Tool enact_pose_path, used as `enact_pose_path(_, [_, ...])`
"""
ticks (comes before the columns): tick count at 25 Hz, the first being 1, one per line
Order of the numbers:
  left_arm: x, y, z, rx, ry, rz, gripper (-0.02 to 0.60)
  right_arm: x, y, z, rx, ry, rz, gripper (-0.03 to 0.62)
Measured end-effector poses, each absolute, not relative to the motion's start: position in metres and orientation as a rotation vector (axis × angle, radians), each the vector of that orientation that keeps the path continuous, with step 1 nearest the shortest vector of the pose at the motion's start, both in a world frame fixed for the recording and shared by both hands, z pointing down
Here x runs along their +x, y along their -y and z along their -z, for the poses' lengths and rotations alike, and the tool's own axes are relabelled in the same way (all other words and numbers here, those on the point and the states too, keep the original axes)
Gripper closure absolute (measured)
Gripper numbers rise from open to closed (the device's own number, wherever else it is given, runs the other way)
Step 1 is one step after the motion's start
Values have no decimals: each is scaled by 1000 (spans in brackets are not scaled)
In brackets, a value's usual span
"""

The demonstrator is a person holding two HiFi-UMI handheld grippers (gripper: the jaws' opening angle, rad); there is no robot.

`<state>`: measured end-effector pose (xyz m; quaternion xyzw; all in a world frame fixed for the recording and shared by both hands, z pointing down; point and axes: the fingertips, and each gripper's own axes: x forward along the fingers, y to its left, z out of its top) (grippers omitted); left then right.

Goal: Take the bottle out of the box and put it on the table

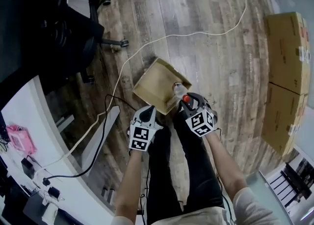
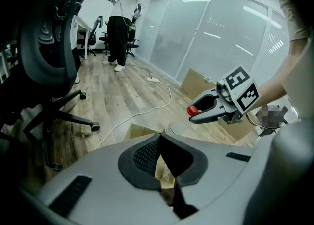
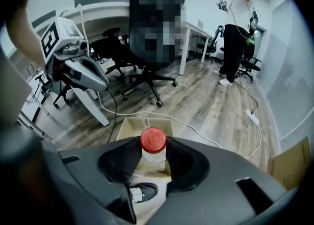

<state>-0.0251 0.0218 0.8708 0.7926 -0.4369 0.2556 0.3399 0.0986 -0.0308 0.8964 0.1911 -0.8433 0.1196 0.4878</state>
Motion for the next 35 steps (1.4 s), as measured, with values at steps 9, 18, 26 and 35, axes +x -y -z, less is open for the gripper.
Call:
enact_pose_path(9, [-17,-12,-707,2157,1215,-580,568,76,18,-717,469,2145,-252,413])
enact_pose_path(18, [-70,-23,-566,2064,1471,-417,568,18,1,-562,316,2267,-199,413])
enact_pose_path(26, [-108,-63,-456,2056,1653,-342,568,-45,-42,-449,22,2327,-30,413])
enact_pose_path(35, [-209,-133,-414,1834,1920,-270,568,-161,-92,-379,-351,2337,198,412])
